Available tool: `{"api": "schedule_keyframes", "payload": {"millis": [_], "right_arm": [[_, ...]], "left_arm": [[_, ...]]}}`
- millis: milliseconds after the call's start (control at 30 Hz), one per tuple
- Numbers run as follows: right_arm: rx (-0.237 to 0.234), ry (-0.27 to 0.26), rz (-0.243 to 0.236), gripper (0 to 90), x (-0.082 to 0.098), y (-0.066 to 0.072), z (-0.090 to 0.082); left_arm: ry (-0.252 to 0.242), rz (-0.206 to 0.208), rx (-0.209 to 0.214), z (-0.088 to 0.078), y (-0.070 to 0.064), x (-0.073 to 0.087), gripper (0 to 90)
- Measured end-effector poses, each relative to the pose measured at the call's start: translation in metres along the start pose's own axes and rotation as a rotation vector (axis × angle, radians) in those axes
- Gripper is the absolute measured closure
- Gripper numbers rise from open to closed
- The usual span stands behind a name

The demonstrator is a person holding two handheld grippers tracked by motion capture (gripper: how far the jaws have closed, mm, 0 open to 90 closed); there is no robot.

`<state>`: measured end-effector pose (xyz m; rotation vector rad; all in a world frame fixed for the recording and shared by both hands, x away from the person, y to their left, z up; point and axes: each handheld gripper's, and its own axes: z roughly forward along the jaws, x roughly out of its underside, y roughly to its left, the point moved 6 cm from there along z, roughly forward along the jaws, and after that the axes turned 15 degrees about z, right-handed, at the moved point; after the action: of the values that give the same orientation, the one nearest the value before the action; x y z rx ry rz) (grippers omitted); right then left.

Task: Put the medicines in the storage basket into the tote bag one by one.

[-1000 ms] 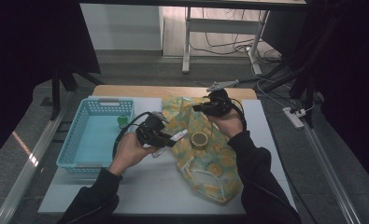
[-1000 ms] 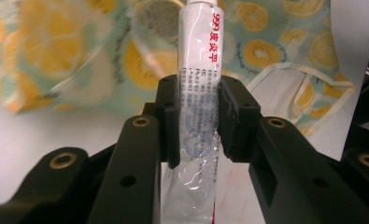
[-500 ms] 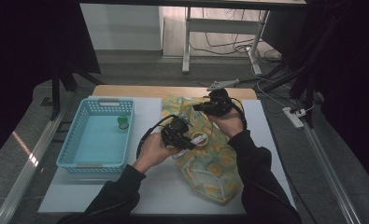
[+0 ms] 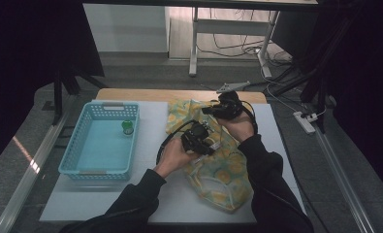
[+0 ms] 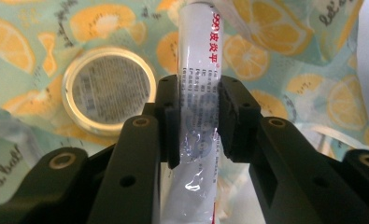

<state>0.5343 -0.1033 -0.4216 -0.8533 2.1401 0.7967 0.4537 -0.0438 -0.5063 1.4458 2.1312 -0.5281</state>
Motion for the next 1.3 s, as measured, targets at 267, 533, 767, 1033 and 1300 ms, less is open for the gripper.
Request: {"api": "schedule_keyframes", "payload": {"millis": [267, 533, 767, 1033, 1300], "right_arm": [[0.007, -0.007, 0.007, 90.0, 0.000, -0.005, -0.003], [0.019, -0.006, 0.016, 90.0, 0.000, -0.007, -0.002], [0.035, -0.008, 0.024, 90.0, 0.001, -0.011, -0.001], [0.043, -0.007, 0.032, 90.0, 0.003, -0.015, -0.001], [0.042, -0.012, 0.030, 90.0, 0.004, -0.015, -0.003]], "left_arm": [[-0.007, -0.004, -0.015, 0.009, 0.010, -0.004, 71.2], [-0.004, 0.002, -0.055, 0.024, 0.020, -0.008, 71.2], [-0.037, -0.010, -0.076, 0.035, 0.030, -0.007, 70.8], [-0.083, -0.024, -0.070, 0.034, 0.034, -0.005, 60.8], [-0.116, -0.012, -0.035, 0.008, 0.026, 0.002, 47.5]]}}
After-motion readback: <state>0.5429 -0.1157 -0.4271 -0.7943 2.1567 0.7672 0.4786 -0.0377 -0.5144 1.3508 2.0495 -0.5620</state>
